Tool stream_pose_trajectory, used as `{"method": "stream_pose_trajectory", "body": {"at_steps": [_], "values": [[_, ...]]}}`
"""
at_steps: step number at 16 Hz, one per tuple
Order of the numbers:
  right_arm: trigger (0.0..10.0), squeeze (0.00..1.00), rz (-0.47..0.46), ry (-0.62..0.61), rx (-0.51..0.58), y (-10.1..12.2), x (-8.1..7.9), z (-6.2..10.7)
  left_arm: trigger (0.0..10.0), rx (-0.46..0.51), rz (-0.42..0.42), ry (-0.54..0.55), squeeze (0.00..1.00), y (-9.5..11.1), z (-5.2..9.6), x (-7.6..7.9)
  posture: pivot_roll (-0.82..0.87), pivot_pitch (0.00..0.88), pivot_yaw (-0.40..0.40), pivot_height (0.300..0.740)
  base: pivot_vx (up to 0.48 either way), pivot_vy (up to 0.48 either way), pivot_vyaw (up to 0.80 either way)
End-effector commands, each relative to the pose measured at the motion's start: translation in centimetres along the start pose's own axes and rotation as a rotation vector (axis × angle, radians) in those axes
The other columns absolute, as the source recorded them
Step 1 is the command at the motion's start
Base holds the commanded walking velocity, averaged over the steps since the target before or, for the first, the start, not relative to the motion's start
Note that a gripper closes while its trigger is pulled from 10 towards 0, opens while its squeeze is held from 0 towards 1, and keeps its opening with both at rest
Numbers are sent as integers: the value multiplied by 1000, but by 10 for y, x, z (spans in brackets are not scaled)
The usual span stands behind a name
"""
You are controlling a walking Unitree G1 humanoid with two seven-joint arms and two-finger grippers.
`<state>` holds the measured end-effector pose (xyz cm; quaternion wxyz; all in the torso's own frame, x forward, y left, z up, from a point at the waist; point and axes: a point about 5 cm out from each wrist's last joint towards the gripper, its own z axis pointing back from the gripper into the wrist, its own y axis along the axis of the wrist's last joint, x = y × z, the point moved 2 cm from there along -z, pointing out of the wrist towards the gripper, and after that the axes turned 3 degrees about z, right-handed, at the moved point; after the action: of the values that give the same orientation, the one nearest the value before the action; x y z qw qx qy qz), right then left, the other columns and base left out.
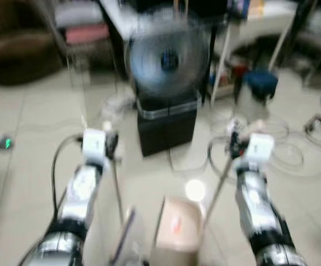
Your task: Sweep floor
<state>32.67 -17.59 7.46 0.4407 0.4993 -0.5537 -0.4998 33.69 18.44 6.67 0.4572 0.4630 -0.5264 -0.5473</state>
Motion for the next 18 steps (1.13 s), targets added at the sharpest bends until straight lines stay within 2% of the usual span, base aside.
{"method": "stream_pose_trajectory", "body": {"at_steps": [1, 13, 18], "values": [[10000, 0, 10, -14, 29, 7, 5, -4, 10000, -3, -4, -1, 0, 0, -1, 2, -97, 0, 63, 740, 0, 0, 0], [10000, 0, 16, -34, 17, 5, 10, -3, 10000, 17, -64, 4, 0, 6, -3, -2, -94, 0, 68, 740, 0, 0, 0], [10000, 0, 20, -33, 13, 4, 10, -2, 10000, 11, -59, 3, 0, 5, -3, -2, -94, 0, 70, 740, 0, 0, 0]]}}
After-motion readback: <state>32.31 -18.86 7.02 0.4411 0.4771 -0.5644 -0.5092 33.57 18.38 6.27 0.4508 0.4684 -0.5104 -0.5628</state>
